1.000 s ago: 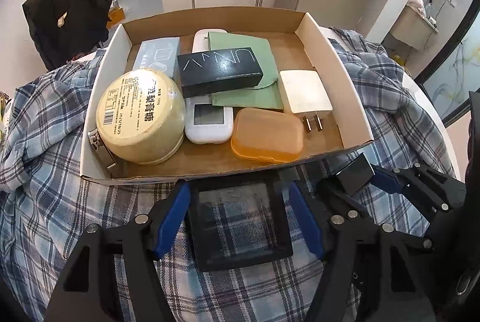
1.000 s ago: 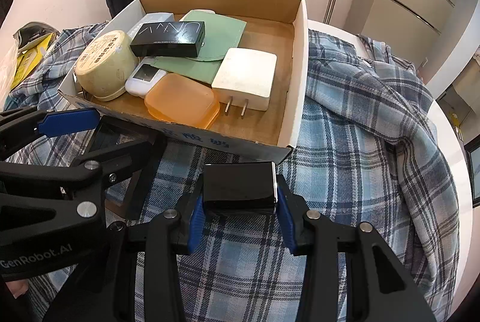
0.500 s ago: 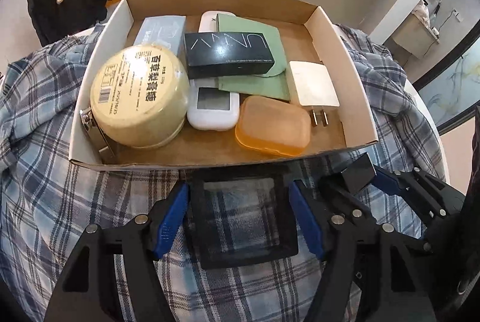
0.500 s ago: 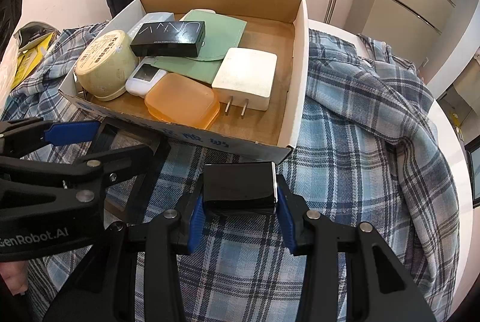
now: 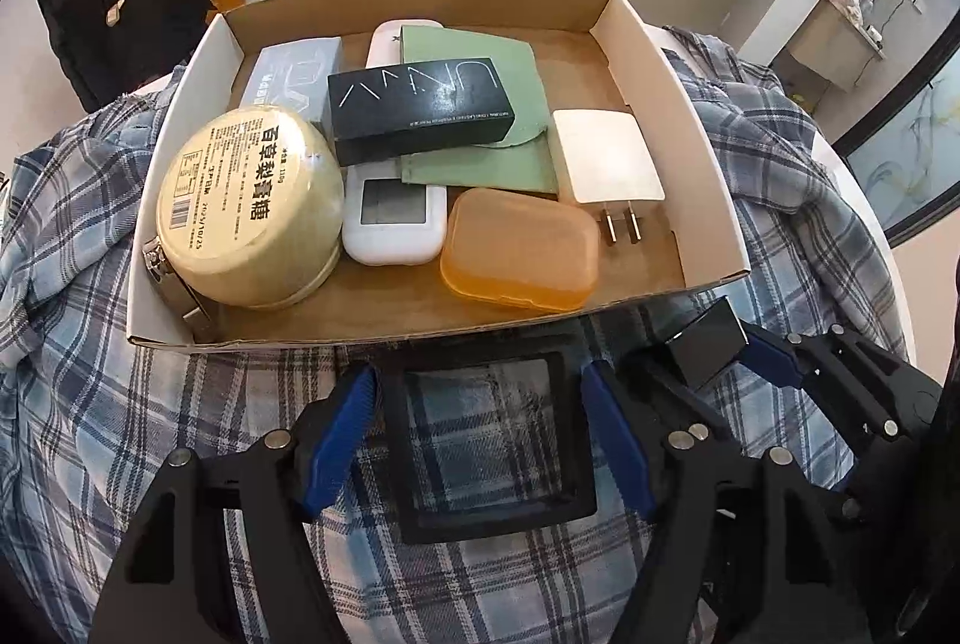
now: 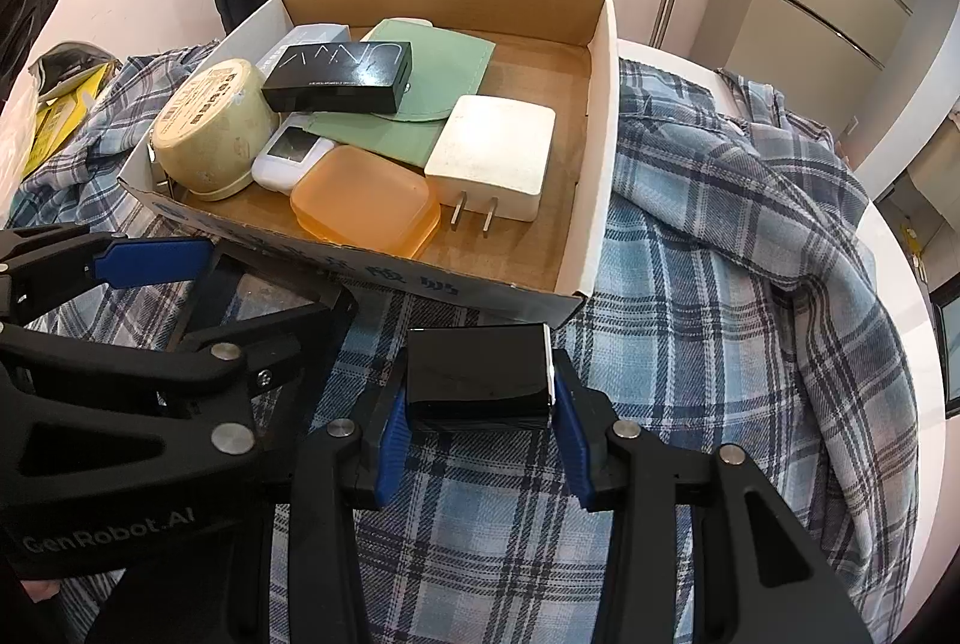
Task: Organize rigid objects
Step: 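Lift the black frame with the left gripper while the right holds the charger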
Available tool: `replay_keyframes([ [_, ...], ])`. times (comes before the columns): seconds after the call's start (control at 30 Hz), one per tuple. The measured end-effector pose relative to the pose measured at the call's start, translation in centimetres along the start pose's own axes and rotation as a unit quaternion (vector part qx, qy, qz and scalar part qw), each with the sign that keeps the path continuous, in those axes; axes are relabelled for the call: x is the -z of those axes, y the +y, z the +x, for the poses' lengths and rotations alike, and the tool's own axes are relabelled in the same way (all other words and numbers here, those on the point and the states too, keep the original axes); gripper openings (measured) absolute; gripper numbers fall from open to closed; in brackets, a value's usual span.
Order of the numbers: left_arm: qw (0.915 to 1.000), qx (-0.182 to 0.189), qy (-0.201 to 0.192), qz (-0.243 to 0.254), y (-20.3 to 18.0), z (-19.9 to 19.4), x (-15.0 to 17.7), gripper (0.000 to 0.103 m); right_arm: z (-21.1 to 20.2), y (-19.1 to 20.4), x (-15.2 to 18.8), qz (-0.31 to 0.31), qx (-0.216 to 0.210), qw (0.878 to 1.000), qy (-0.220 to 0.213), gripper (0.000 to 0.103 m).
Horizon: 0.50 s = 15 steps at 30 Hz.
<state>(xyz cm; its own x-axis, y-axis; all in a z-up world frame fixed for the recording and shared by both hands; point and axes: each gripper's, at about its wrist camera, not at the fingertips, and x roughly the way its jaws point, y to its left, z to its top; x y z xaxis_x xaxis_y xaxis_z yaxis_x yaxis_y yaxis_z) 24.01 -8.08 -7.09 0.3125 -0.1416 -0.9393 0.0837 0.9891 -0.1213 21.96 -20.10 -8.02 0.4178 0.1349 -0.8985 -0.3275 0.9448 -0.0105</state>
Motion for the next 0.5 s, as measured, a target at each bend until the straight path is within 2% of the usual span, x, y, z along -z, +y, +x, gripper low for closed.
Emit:
replay_keyframes([
  [0.1, 0.9999, -0.005, 0.008, -0.003, -0.1, 0.3, -0.2, 0.079, 0.0, 0.0, 0.0, -0.001, 0.0, 1.0, 0.0, 0.041],
  [0.2, 0.9998, 0.004, 0.018, -0.004, -0.3, 0.7, -0.4, 0.079, 0.0, 0.1, 0.0, -0.001, 0.0, 1.0, 0.0, 0.041],
  [0.37, 0.9997, -0.01, 0.019, -0.009, -0.3, 1.2, -0.5, 0.079, 0.0, 0.1, 0.1, -0.001, 0.0, 1.0, 0.0, 0.041],
  [0.5, 0.9992, -0.021, 0.024, -0.022, 0.5, 1.1, -0.5, 0.073, 0.0, 0.1, 0.0, -0.002, 0.0, 1.0, 0.0, 0.041],
])
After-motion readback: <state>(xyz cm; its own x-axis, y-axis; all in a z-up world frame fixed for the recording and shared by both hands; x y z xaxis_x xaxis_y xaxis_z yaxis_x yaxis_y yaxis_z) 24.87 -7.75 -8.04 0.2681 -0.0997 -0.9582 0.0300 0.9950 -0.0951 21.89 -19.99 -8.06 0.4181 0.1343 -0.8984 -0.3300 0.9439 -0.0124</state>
